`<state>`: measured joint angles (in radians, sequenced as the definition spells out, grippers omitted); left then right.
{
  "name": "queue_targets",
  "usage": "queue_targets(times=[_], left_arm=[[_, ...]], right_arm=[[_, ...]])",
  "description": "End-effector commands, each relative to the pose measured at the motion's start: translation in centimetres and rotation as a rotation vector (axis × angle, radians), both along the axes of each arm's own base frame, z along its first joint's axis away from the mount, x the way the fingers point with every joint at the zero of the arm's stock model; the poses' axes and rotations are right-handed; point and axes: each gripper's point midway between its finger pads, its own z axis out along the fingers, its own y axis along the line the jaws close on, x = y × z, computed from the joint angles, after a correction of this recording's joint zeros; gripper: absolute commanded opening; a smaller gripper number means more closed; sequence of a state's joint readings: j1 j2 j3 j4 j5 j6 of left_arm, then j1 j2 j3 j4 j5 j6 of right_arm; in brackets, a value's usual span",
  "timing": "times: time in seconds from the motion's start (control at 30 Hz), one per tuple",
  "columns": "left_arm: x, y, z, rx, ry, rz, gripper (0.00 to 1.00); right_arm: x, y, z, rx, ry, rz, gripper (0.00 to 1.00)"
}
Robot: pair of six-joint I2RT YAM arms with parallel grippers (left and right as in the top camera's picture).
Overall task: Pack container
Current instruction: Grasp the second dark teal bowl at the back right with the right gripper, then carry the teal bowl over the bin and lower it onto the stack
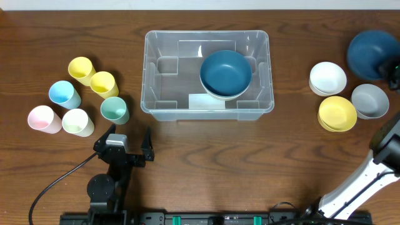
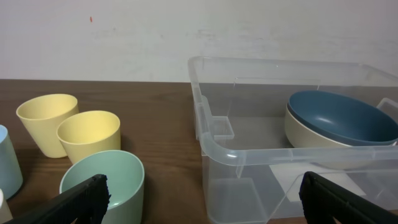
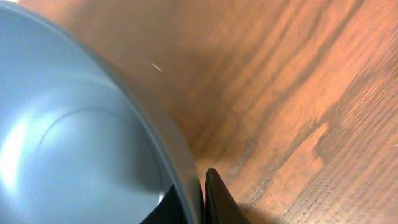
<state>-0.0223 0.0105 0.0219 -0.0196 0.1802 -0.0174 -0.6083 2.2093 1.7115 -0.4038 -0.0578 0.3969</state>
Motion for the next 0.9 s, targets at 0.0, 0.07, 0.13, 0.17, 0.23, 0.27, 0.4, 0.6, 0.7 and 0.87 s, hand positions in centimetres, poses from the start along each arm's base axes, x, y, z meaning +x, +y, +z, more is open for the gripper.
queue_targets(times=[0.0, 0.07, 0.13, 0.17, 0.23, 0.27, 0.4, 0.6, 0.7, 0.87], left_arm=[[-0.1, -0.1, -1.5, 0.016, 0.042, -0.012, 0.98], [-0.1, -0.1, -1.5, 0.016, 0.042, -0.012, 0.98], [-0.1, -0.1, -1.5, 0.016, 0.042, -0.012, 0.98], [-0.1, -0.1, -1.5, 0.016, 0.042, -0.012, 0.98], [-0.1, -0.1, -1.5, 0.016, 0.042, -0.012, 0.98], [-0.1, -0.1, -1.5, 0.016, 0.042, -0.012, 0.98], [-0.1, -0.1, -1.5, 0.016, 0.042, -0.012, 0.98], [-0.1, -0.1, -1.5, 0.016, 0.042, -0.012, 0.98], [-0.1, -0.1, -1.5, 0.016, 0.042, -0.012, 0.98], [-0.1, -0.1, -1.5, 0.016, 0.042, -0.012, 0.98]], right_arm=[[1.1, 1.4, 8.0, -0.048, -0.143, 0.061, 0.07], [1.3, 2.4, 10.6, -0.052, -0.192, 0.089, 0.07], [1.4, 3.7, 13.1, -0.050, -0.238, 0.117, 0.07], [1.5, 4.7, 14.3, -0.040, -0.264, 0.139, 0.06], [1.9, 6.9, 16.4, -0.010, -0.312, 0.194, 0.06], [2.2, 8.7, 17.7, 0.018, -0.348, 0.247, 0.06], [3.0, 16.0, 20.9, 0.119, -0.423, 0.428, 0.04], [3.3, 28.6, 22.1, 0.188, -0.398, 0.704, 0.04], [3.2, 34.6, 21.4, 0.188, -0.358, 0.820, 0.05], [2.4, 42.2, 20.4, 0.120, -0.298, 0.924, 0.06]])
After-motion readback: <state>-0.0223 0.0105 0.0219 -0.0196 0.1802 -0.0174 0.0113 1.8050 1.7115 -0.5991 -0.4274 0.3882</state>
